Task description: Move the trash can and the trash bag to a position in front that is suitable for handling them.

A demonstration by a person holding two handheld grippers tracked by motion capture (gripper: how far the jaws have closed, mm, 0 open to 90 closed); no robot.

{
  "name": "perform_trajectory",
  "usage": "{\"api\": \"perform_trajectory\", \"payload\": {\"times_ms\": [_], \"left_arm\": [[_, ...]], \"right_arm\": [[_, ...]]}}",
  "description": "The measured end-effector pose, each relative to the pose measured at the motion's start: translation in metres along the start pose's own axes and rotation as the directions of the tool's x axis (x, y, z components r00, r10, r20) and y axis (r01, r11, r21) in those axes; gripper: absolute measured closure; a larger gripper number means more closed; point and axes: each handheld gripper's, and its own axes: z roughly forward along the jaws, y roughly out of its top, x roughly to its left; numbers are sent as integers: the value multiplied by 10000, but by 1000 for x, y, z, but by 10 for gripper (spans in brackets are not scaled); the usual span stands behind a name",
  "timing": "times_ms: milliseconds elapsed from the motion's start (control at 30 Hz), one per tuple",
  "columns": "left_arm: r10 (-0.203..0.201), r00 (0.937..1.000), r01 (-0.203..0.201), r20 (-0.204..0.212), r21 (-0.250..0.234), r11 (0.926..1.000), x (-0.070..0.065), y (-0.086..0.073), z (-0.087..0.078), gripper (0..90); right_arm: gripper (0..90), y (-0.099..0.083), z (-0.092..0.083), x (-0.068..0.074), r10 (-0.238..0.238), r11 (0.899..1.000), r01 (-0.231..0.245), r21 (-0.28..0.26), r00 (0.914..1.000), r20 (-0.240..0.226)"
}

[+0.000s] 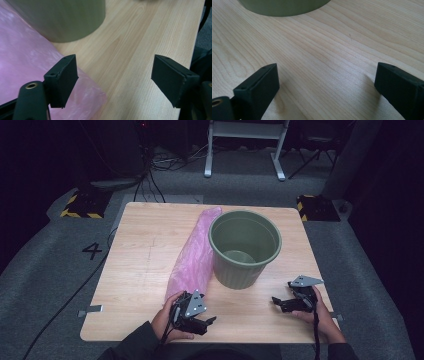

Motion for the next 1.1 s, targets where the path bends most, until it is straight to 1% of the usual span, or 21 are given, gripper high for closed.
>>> {"api": "perform_trajectory", "payload": {"times_ms": [100,133,233,267,300,333,367,400,433,467,500,633,667,733,800,833,900,933,967,1000,1100], "left_arm": [[-198,9996,192,-182,-314,9993,8,3,-12,190],[-382,9981,362,-493,-407,9985,19,2,-20,191],[-816,9953,790,-525,-492,9957,42,-4,-30,188],[-816,9953,790,-525,-492,9957,42,-4,-30,181],[-926,9936,893,-643,-528,9946,57,-8,-35,171],[-979,9923,935,-762,-585,9939,64,-10,-37,173],[-979,9923,935,-762,-585,9939,64,-10,-37,172],[-1119,9898,1064,-881,-648,9922,80,-13,-38,172],[-1119,9898,1064,-881,-648,9922,80,-13,-38,173],[-1284,9858,1222,-1086,-620,9906,97,-13,-37,176],[-1386,9822,1321,-1266,-588,9895,105,-13,-35,178],[-1906,9709,1858,-1450,-457,9815,144,-16,-22,189],[-1906,9709,1858,-1450,-457,9815,144,-16,-22,192],[-2330,9651,2302,-1192,-372,9724,164,-21,-9,197],[-2328,9643,2345,-1258,-11,9721,174,-24,5,199],[-2457,9618,2490,-1204,133,9684,181,-26,16,212],[-2521,9618,2550,-1062,144,9668,182,-28,22,272],[-2449,9653,2489,-905,350,9679,183,-29,28,300],[-2477,9682,2496,-355,662,9661,183,-31,38,309],[-2538,9673,2533,-40,775,9643,183,-32,42,319],[-2624,9648,2598,193,896,9615,180,-32,49,415]], "right_arm": [[57,0,0,0,2,10000,-2,0,10000,1],[57,0,0,0,1,10000,-1,-1,10000,-1],[57,0,0,0,2,10000,-2,1,10000,0],[57,0,0,0,2,10000,-2,1,10000,0],[57,0,0,0,2,10000,-2,1,10000,-2],[57,0,0,0,-12,10000,12,-7,10000,-3],[57,0,0,0,-13,10000,13,-7,10000,-2],[57,0,0,0,-12,10000,12,-7,10000,-3],[57,0,0,0,-12,10000,12,-7,10000,-3],[57,0,0,0,-12,10000,12,-5,10000,-6],[57,0,0,0,3,10000,-3,-6,10000,2],[57,0,1,0,16,10000,-16,-6,10000,25],[57,1,1,0,20,10000,-20,-4,10000,28],[57,1,1,0,18,10000,-18,-7,10000,29],[57,1,1,0,23,10000,-23,-5,10000,32],[57,1,1,0,23,10000,-23,-7,10000,34],[57,0,1,0,28,10000,-28,-7,10000,38],[56,0,1,0,33,10000,-32,-6,10000,42],[57,0,1,1,39,10000,-39,-8,10000,43],[57,0,1,1,40,10000,-40,-7,10000,43],[57,0,1,1,39,10000,-39,-8,10000,44]]}}
